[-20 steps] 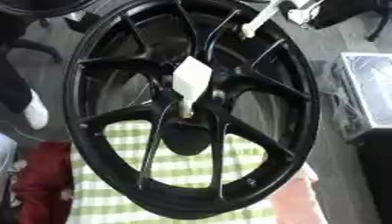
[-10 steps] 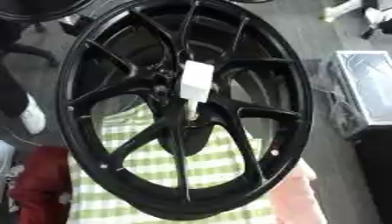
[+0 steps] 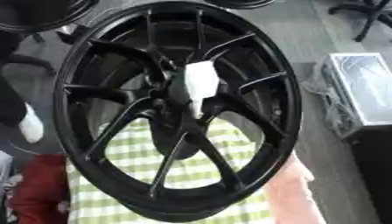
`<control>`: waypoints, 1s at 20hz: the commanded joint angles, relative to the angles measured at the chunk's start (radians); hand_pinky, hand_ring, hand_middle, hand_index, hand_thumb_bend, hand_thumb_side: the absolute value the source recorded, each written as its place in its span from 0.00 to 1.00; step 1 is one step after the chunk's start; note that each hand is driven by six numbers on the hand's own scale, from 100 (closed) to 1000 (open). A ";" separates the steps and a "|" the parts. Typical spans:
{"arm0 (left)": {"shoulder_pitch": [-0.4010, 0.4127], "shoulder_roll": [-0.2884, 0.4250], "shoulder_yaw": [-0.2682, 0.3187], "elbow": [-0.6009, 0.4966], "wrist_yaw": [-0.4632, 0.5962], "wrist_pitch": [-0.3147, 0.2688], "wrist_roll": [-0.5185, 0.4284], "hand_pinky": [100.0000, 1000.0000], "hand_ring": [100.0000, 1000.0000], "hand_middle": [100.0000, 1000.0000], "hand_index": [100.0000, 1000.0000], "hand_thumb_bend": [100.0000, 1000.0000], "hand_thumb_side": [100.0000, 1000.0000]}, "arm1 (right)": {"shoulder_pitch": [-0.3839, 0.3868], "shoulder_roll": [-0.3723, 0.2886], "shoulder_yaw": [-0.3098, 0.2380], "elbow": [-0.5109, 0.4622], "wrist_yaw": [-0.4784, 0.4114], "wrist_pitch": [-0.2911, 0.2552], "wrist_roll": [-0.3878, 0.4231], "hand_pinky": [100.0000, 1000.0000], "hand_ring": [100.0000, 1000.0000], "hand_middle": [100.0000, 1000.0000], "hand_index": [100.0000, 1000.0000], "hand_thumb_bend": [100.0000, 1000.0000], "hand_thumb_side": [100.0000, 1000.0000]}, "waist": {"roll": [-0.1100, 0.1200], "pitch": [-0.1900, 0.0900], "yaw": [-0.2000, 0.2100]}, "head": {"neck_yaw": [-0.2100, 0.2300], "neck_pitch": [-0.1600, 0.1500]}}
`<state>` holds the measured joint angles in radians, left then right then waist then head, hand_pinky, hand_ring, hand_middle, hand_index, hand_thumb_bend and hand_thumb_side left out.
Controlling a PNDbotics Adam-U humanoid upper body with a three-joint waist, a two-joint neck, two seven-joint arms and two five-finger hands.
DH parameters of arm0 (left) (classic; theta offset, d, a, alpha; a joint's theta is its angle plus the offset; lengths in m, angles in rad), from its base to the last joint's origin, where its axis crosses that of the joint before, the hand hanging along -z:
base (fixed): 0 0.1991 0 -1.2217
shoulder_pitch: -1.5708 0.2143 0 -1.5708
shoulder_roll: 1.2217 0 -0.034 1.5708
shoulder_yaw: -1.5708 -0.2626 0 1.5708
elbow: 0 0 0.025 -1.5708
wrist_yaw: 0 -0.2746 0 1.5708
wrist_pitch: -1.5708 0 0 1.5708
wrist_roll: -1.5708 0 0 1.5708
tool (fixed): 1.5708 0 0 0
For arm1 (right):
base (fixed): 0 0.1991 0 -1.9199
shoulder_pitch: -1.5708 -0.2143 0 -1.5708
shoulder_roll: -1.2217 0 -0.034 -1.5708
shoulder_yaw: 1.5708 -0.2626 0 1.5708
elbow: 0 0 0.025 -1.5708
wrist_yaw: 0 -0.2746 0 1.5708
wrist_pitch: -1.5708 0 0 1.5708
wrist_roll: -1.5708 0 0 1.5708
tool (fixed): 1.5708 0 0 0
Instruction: Pull the pin out of the wheel hub.
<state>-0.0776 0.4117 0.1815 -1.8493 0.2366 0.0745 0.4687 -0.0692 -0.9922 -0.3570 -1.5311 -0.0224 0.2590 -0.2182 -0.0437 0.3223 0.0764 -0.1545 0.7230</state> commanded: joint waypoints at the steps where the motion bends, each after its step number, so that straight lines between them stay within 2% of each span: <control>1: 0.000 0.012 0.011 -0.015 -0.009 -0.002 0.004 0.63 0.83 0.82 0.80 0.11 0.85 | -0.004 -0.023 -0.022 0.006 -0.050 -0.024 -0.043 0.95 0.92 0.90 0.92 0.00 0.47 | 0.001 -0.027 0.001 | -0.002 -0.008; 4: 0.000 0.011 0.011 -0.015 -0.008 -0.003 0.004 0.63 0.83 0.82 0.80 0.11 0.85 | -0.011 -0.020 -0.022 0.007 -0.096 -0.048 -0.076 0.95 0.92 0.90 0.91 0.00 0.43 | 0.002 -0.029 0.001 | -0.003 -0.007; 6: -0.001 0.011 0.011 -0.015 -0.008 -0.003 0.004 0.63 0.83 0.82 0.80 0.11 0.85 | -0.017 -0.020 -0.020 0.004 -0.122 -0.060 -0.097 0.94 0.91 0.89 0.90 0.00 0.35 | 0.001 -0.029 0.002 | -0.005 -0.006; 9: -0.001 0.011 0.011 -0.014 -0.008 -0.002 0.005 0.63 0.83 0.82 0.80 0.11 0.84 | -0.029 -0.019 -0.016 -0.004 -0.164 -0.077 -0.130 0.94 0.89 0.87 0.89 0.00 0.32 | 0.001 -0.029 0.003 | -0.007 -0.006; 14: -0.003 0.010 0.009 -0.014 -0.007 -0.002 0.005 0.63 0.83 0.82 0.80 0.11 0.84 | -0.050 -0.015 0.007 -0.040 -0.252 -0.113 -0.176 0.94 0.84 0.81 0.85 0.00 0.41 | 0.003 -0.027 0.008 | -0.010 -0.007; 20: -0.011 0.009 0.005 -0.016 -0.005 -0.002 0.003 0.63 0.83 0.82 0.80 0.12 0.84 | -0.097 0.012 0.074 -0.117 -0.387 -0.180 -0.196 0.95 0.81 0.77 0.81 0.00 0.58 | 0.004 -0.025 0.017 | -0.019 -0.011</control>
<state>-0.0812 0.4038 0.1812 -1.8490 0.2367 0.0733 0.4705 -0.1564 -0.9571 -0.2847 -1.6167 -0.3807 0.0943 -0.4089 -0.0402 0.3200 0.0936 -0.1698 0.7228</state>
